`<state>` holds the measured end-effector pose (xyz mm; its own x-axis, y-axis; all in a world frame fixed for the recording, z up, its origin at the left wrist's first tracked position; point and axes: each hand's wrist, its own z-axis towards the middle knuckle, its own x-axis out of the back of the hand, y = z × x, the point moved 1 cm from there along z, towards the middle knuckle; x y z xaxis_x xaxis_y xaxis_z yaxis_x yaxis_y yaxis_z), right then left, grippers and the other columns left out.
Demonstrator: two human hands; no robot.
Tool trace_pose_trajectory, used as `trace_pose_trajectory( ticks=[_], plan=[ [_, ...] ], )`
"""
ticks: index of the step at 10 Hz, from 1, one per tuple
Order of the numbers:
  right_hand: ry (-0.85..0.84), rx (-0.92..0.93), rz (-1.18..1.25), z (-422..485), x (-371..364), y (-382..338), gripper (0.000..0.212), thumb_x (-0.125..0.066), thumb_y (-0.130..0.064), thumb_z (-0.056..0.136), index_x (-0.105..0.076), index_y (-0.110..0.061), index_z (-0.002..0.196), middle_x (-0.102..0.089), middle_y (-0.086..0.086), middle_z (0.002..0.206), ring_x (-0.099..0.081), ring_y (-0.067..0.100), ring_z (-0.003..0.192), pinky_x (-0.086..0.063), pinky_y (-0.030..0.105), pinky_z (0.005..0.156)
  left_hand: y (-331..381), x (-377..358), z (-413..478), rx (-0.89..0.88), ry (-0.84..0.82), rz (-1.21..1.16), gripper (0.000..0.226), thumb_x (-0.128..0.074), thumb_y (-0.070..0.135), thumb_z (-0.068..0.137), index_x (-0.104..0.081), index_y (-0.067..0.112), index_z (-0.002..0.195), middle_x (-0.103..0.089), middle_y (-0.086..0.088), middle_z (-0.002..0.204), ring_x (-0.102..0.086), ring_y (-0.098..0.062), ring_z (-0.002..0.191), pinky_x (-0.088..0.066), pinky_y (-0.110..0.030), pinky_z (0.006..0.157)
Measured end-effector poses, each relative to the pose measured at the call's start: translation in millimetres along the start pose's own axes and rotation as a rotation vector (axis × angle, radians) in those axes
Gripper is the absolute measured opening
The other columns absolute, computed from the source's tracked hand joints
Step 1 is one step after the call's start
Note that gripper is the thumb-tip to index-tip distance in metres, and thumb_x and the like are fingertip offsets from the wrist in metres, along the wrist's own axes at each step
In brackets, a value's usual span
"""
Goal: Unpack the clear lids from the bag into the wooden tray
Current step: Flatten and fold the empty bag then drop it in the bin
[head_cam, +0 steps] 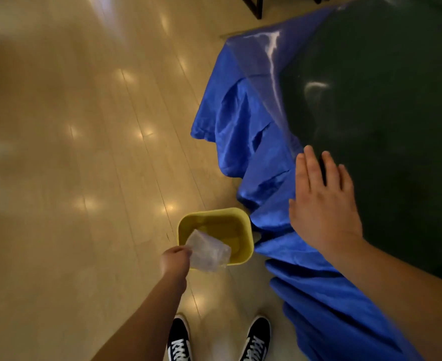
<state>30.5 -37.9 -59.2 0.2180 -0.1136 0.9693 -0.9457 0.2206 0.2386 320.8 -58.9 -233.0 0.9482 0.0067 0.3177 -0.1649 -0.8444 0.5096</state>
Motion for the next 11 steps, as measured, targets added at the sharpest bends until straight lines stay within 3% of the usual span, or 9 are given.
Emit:
trace_pose_trajectory(
  ticks=[1,2,5,8,10,11],
  plan=[
    [0.029,0.001,-0.018,1,-3,1,0.096,-0.061,-0.037,0.081,-0.011,0.000,0.156,-0.013,0.019,0.164,-0.023,0.045,0.145,-0.024,0.061,0.113,-9,-17,32,0.038,0.020,0.044,0.010,-0.066,0.006,0.093,-0.073,0.007,0.101,-0.071,-0.021,0.109,-0.066,-0.039,0.101,-0.057,-0.049,0.092],
    [0.038,-0.012,-0.028,2,-5,0,0.097,-0.060,-0.043,0.083,-0.011,0.000,0.156,-0.013,0.020,0.164,-0.022,0.045,0.145,-0.024,0.061,0.113,-15,-34,58,0.030,0.024,0.082,0.023,-0.069,0.012,0.094,-0.071,0.007,0.116,-0.071,-0.018,0.109,-0.067,-0.038,0.100,-0.058,-0.054,0.094],
    [0.083,-0.027,-0.029,4,-9,1,0.090,-0.036,-0.059,0.092,-0.010,-0.001,0.156,-0.015,0.020,0.164,-0.023,0.045,0.145,-0.025,0.061,0.112,-20,-72,95,0.085,0.038,0.101,0.026,-0.067,0.015,0.095,-0.067,0.016,0.121,-0.068,-0.010,0.111,-0.065,-0.034,0.101,-0.056,-0.054,0.097],
    [0.110,-0.022,-0.036,5,-13,0,0.094,-0.035,-0.066,0.091,-0.015,-0.001,0.155,-0.019,0.019,0.163,-0.025,0.045,0.145,-0.026,0.060,0.110,-34,-78,126,0.101,0.005,0.135,0.033,-0.071,0.018,0.093,-0.065,0.013,0.125,-0.068,-0.015,0.124,-0.064,-0.039,0.112,-0.051,-0.058,0.104],
    [0.115,-0.022,-0.027,4,-12,-1,0.094,-0.037,-0.065,0.090,-0.015,-0.001,0.155,-0.019,0.020,0.163,-0.025,0.045,0.144,-0.027,0.060,0.110,-37,-72,132,0.051,0.015,0.228,0.070,-0.073,0.024,0.093,-0.038,0.013,0.153,-0.055,-0.020,0.143,-0.055,-0.046,0.127,-0.046,-0.062,0.106],
    [0.120,-0.021,-0.023,5,-11,-2,0.094,-0.038,-0.063,0.089,-0.015,-0.001,0.155,-0.019,0.019,0.163,-0.026,0.045,0.144,-0.027,0.061,0.109,-40,-73,133,0.000,0.003,0.280,0.072,-0.067,0.022,0.097,-0.030,0.022,0.159,-0.050,-0.017,0.150,-0.052,-0.044,0.132,-0.044,-0.061,0.109]
  ],
)
